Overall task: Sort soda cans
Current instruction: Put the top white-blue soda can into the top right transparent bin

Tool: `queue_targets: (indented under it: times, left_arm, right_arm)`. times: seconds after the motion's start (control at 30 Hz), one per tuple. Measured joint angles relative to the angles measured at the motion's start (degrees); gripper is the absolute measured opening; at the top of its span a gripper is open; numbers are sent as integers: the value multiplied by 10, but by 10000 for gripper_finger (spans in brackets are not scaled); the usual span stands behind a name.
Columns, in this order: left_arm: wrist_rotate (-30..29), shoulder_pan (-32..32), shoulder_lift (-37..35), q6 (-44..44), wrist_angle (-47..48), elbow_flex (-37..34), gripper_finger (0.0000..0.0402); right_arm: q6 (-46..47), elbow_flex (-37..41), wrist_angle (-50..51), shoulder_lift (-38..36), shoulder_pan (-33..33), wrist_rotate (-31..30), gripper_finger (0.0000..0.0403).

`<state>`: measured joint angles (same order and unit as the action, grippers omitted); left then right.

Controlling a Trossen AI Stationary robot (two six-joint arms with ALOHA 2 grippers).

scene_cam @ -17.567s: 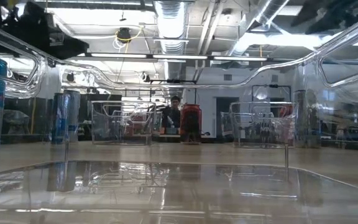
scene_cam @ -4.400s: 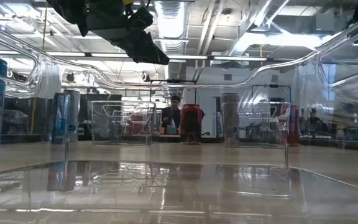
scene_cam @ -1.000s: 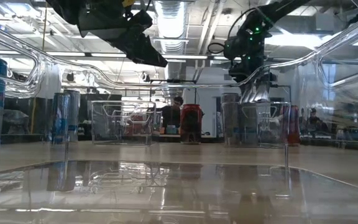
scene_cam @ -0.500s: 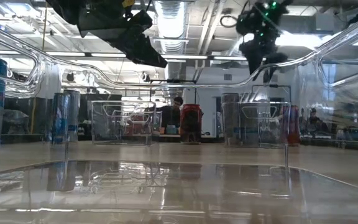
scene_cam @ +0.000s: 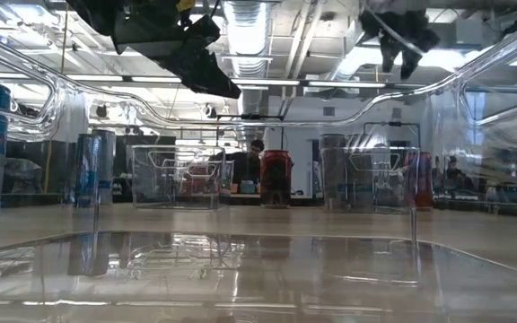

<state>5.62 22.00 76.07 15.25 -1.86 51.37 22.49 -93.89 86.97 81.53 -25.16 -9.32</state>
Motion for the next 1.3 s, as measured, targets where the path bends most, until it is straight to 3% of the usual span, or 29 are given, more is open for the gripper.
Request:
queue_targets:
  times: [0.27,0.67,0.83,1.03,1.17,1.3]
  left_arm:
    - [0,0,0,0,1,0,128]
    - [0,0,0,0,0,0,128]
    - [-7,0,-10,-1,61,-1,128]
    - [-74,1,-86,-53,195,-1,128]
    - [-79,-6,-145,-85,275,-1,128]
    - [-136,-6,-208,-108,320,-1,128]
  right_arm:
    - [134,3,31,-34,147,-5,333]
    - [349,72,31,-45,371,2,333]
    - [414,83,27,-43,429,-39,333]
    - [404,93,8,-35,460,-94,333]
    - [350,109,-37,-35,446,-116,333]
    - [282,121,-78,-35,427,-131,333]
